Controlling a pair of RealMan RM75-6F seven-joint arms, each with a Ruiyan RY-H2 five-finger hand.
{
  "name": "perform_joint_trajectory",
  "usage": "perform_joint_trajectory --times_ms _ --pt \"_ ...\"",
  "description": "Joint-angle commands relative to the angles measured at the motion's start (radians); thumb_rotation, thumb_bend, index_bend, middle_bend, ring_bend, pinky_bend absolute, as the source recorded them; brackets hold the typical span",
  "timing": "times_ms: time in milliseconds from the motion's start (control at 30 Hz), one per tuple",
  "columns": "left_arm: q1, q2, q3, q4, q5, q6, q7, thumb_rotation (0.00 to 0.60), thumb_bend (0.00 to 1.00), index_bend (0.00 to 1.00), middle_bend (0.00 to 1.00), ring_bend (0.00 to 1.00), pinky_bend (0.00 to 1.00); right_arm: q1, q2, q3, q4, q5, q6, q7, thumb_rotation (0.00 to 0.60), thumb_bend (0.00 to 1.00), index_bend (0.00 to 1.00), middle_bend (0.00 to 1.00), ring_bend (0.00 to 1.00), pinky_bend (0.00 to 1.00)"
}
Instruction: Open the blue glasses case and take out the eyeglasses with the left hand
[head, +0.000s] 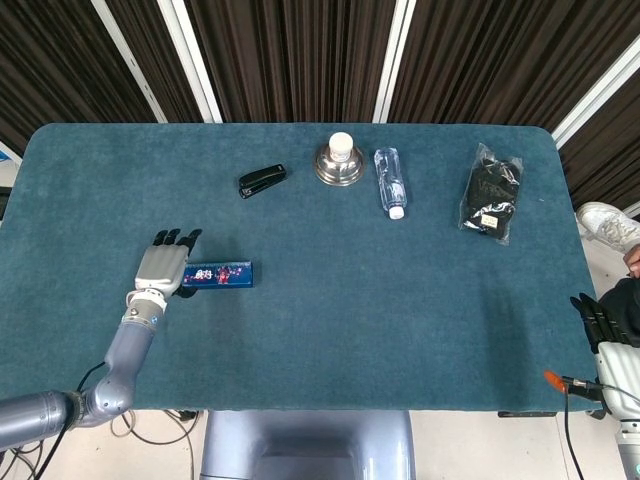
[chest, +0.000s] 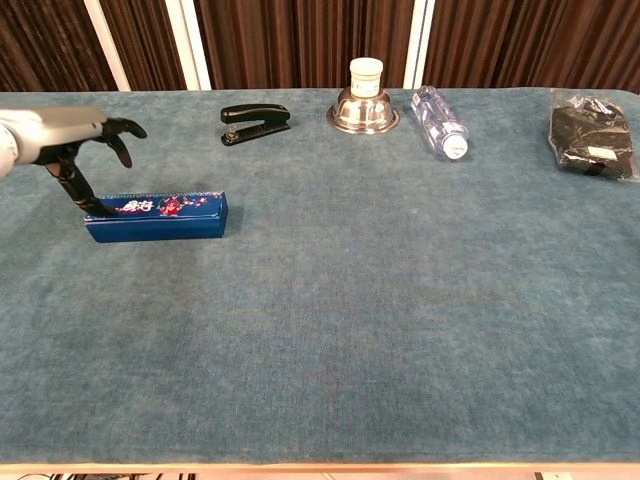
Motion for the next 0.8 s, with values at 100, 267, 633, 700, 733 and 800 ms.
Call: perform_joint_trajectory --times_ms 100,267,633,700,733,800 --pt "-0.028 -0.023 0.016 0.020 -0.037 -0.013 0.001 0.600 0.28 0.00 0.22 0.00 0.02 0.000 0.001 0.000 -0.001 0.000 -0.001 0.001 0.600 0.20 0.00 0.00 0.00 0.20" --pt "-0.044 -0.029 0.028 0.027 -0.048 -0.019 -0.010 0.600 0.34 0.00 0.23 0.00 0.02 0.000 0.001 0.000 0.000 0.000 -0.001 0.002 0.600 0.20 0.00 0.00 0.00 0.20" --pt "-0.073 -0.036 0.050 0.029 -0.055 -0.034 -0.041 0.600 0.36 0.00 0.23 0.00 0.02 0.001 0.002 -0.001 -0.002 0.000 -0.002 0.003 0.600 0.20 0.00 0.00 0.00 0.20" --pt "-0.076 -0.037 0.054 0.030 -0.055 -0.033 -0.044 0.600 0.37 0.00 0.23 0.00 0.02 0.001 0.002 0.000 -0.003 0.000 -0.002 0.002 0.600 0.20 0.00 0.00 0.00 0.20" --pt "-0.079 -0.038 0.057 0.029 -0.054 -0.032 -0.047 0.600 0.37 0.00 0.24 0.00 0.02 0.000 0.002 -0.001 -0.002 0.001 -0.002 0.003 0.600 0.20 0.00 0.00 0.00 0.20" --pt "-0.082 -0.038 0.060 0.029 -0.054 -0.031 -0.050 0.600 0.39 0.00 0.24 0.00 0.02 0.001 0.002 -0.001 -0.002 0.000 -0.003 0.003 0.600 0.20 0.00 0.00 0.00 0.20"
